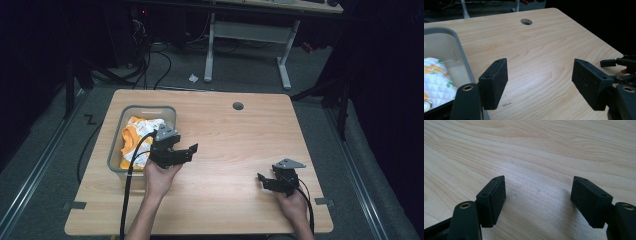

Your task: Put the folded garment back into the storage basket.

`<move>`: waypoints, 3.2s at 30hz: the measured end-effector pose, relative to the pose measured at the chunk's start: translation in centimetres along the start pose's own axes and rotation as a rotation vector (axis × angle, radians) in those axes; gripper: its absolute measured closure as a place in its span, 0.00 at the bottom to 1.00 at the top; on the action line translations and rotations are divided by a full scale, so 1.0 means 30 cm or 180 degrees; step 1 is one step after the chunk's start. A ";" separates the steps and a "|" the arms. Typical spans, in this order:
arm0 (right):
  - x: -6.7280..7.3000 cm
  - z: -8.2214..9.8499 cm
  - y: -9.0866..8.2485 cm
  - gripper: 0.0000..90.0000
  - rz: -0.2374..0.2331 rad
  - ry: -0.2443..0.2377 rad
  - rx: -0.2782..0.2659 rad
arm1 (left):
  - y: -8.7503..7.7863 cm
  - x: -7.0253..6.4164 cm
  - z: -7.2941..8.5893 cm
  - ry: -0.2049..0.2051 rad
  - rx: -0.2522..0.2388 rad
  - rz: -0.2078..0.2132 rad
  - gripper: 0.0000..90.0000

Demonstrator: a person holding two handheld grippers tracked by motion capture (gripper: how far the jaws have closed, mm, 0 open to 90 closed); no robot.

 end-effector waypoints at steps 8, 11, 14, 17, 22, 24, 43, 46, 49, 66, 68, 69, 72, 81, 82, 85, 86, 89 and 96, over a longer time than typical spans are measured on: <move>0.000 0.000 0.000 0.32 -0.0001 0.0000 0.0000 | 0.011 -0.029 0.012 -0.0002 -0.0007 0.0073 0.33; 0.000 0.000 0.000 0.32 -0.0001 -0.0001 0.0000 | 0.021 -0.041 0.016 0.0012 0.0000 0.0100 0.33; 0.000 0.000 0.000 0.32 -0.0001 -0.0001 0.0000 | 0.030 -0.052 0.019 0.0017 0.0007 0.0134 0.33; 0.000 0.000 0.000 0.32 -0.0001 -0.0002 0.0000 | 0.036 -0.062 0.022 0.0019 0.0002 0.0140 0.33; 0.000 0.000 0.000 0.32 -0.0001 -0.0003 0.0000 | 0.049 -0.078 0.027 0.0052 0.0022 0.0163 0.33; 0.000 0.000 0.000 0.32 -0.0001 -0.0002 0.0000 | 0.054 -0.083 0.031 0.0054 0.0027 0.0178 0.33; 0.000 0.000 0.000 0.32 -0.0001 -0.0003 0.0000 | 0.108 -0.106 0.098 0.0011 0.0130 0.0236 0.32; 0.000 0.000 0.000 0.32 -0.0001 -0.0002 0.0000 | 0.125 -0.113 0.118 0.0017 0.0173 0.0236 0.33; 0.000 0.000 0.000 0.32 -0.0001 -0.0002 0.0000 | 0.130 -0.115 0.125 0.0019 0.0190 0.0236 0.33; 0.000 0.000 0.000 0.32 -0.0001 0.0003 0.0000 | 0.166 -0.113 0.184 -0.0013 0.0275 0.0181 0.33; 0.000 0.000 0.000 0.32 0.0000 0.0003 0.0002 | 0.170 -0.113 0.194 -0.0022 0.0288 0.0181 0.33; 0.000 0.000 0.000 0.32 0.0000 0.0003 0.0002 | 0.174 -0.112 0.200 -0.0025 0.0297 0.0177 0.33; 0.000 0.000 0.000 0.32 0.0000 0.0004 0.0001 | 0.184 -0.111 0.213 -0.0007 0.0330 0.0138 0.33; 0.000 0.000 0.000 0.32 0.0000 0.0004 0.0000 | 0.207 -0.101 0.252 -0.0009 0.0400 0.0058 0.33; 0.000 0.000 0.000 0.32 0.0000 0.0003 0.0001 | 0.217 -0.099 0.265 0.0018 0.0469 0.0032 0.33; 0.000 0.000 0.000 0.32 0.0000 0.0003 0.0001 | 0.229 -0.104 0.275 0.0081 0.0504 -0.0004 0.33; 0.000 0.000 0.000 0.32 0.0000 0.0003 0.0001 | 0.229 -0.104 0.275 0.0081 0.0504 -0.0004 0.33; 0.000 0.000 0.000 0.32 0.0000 0.0004 0.0001 | 0.245 -0.106 0.286 0.0119 0.0534 -0.0044 0.33; 0.000 0.000 0.000 0.32 0.0000 0.0004 0.0001 | 0.267 -0.111 0.307 0.0231 0.0601 -0.0108 0.33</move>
Point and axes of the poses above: each handheld gripper's, and its own axes: y roughly forward along the jaws, z roughly out of its underside, x roughly to its left, the point moved 2 cm from there along y, roughly forward along the jaws, and after that the axes turned 11 degrees about -x, right-handed, at the moved point
